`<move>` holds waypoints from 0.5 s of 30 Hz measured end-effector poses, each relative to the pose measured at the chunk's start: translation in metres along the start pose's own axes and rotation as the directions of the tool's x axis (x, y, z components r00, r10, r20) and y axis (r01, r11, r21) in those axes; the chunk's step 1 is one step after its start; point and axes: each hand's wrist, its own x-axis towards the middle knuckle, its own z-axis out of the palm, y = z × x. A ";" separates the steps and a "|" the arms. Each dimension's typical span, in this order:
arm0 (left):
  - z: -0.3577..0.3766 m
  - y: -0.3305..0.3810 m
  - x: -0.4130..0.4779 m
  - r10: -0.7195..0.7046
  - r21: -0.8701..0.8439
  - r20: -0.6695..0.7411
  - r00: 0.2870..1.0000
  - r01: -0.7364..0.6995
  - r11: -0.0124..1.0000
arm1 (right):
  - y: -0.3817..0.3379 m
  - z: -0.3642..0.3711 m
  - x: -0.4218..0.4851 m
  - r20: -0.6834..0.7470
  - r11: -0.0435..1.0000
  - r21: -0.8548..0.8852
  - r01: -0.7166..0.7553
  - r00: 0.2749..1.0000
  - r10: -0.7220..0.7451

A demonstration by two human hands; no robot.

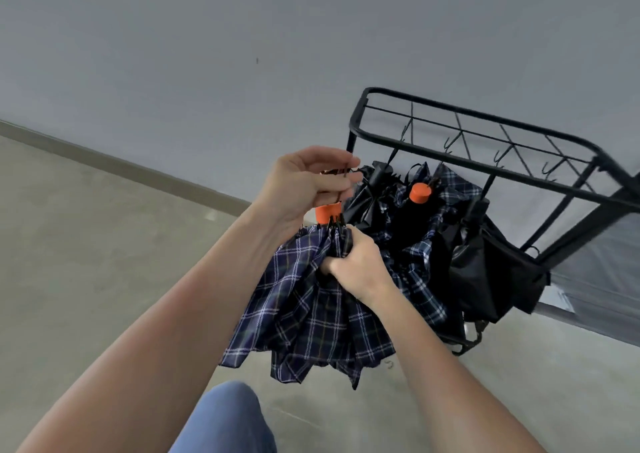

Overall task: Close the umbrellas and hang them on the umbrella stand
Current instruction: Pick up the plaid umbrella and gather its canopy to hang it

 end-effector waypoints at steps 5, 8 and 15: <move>0.054 -0.016 0.018 -0.008 0.022 0.115 0.993 0.005 1.000 | 0.004 -0.060 -0.024 -0.082 0.997 -0.011 -0.075 0.994 0.074; 0.092 -0.033 0.025 -0.004 0.024 0.160 0.987 0.000 1.000 | 0.011 -0.097 -0.040 -0.127 0.991 -0.027 -0.130 0.984 0.125; 0.183 -0.077 0.033 -0.074 0.000 0.226 0.971 0.076 0.997 | 0.039 -0.177 -0.077 -0.308 0.956 -0.138 -0.260 0.928 0.208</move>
